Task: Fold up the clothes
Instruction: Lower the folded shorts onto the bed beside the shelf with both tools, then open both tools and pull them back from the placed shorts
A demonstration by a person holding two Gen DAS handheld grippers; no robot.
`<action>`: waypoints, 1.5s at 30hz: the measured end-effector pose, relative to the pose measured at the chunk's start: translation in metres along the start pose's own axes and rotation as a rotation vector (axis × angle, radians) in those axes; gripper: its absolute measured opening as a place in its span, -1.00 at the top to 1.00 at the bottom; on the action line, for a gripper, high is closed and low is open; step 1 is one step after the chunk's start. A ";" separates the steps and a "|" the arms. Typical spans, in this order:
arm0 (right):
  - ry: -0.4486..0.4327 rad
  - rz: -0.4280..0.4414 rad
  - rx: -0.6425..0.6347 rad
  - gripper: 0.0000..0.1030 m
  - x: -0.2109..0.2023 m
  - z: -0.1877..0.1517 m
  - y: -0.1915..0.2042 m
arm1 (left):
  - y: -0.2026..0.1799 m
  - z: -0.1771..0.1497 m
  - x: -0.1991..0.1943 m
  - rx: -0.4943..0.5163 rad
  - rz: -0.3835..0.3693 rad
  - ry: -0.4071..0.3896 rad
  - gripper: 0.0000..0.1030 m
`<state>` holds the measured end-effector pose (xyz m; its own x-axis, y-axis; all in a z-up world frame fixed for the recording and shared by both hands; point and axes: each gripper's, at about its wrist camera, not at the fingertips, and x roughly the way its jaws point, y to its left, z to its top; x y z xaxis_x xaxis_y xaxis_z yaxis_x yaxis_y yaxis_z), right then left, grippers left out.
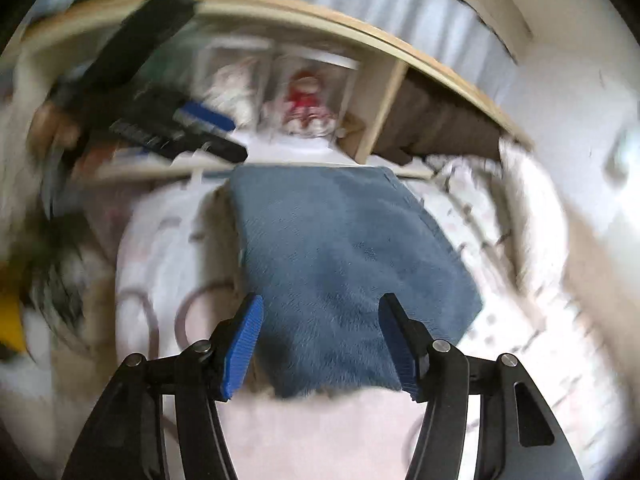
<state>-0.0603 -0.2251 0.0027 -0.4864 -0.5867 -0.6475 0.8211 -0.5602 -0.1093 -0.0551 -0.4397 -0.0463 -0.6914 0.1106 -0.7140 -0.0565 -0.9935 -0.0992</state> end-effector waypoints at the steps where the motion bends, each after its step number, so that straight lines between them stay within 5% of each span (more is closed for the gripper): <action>1: 0.005 0.035 0.051 -0.16 0.002 -0.003 -0.008 | -0.002 0.004 0.000 -0.038 -0.027 -0.009 -0.31; 6: 0.150 0.139 0.323 -0.16 0.029 -0.055 -0.053 | 0.007 -0.006 0.026 -0.164 -0.040 0.039 -0.29; 11: 0.170 0.130 0.358 -0.16 0.011 -0.085 -0.063 | -0.014 -0.013 0.017 -0.143 0.104 0.010 -0.34; 13: 0.172 0.096 0.387 -0.16 -0.003 -0.095 -0.065 | -0.029 -0.018 0.010 -0.138 0.210 -0.005 -0.70; 16: 0.152 0.063 0.447 -0.16 -0.029 -0.108 -0.069 | -0.057 -0.026 -0.008 -0.131 0.302 -0.061 -0.90; 21: 0.112 -0.119 0.437 -0.16 -0.080 -0.118 -0.066 | -0.105 -0.035 -0.048 -0.174 0.318 -0.121 -0.96; 26: 0.031 -0.204 0.389 -0.16 -0.126 -0.117 -0.067 | -0.153 -0.038 -0.086 -0.175 0.346 -0.193 -0.99; 35: -0.029 -0.243 0.442 -0.17 -0.211 -0.135 -0.093 | -0.224 -0.051 -0.137 -0.176 0.332 -0.283 -0.99; 39: -0.062 -0.305 0.430 -0.47 -0.242 -0.148 -0.099 | -0.249 -0.054 -0.152 -0.157 0.327 -0.303 -0.99; 45: -0.078 -0.365 0.458 -0.47 -0.280 -0.174 -0.109 | -0.280 -0.059 -0.167 -0.120 0.332 -0.319 -0.99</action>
<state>0.0380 0.1021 0.0651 -0.7480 -0.3404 -0.5698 0.3925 -0.9191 0.0338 0.1185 -0.1779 0.0604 -0.8458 -0.2452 -0.4738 0.2758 -0.9612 0.0050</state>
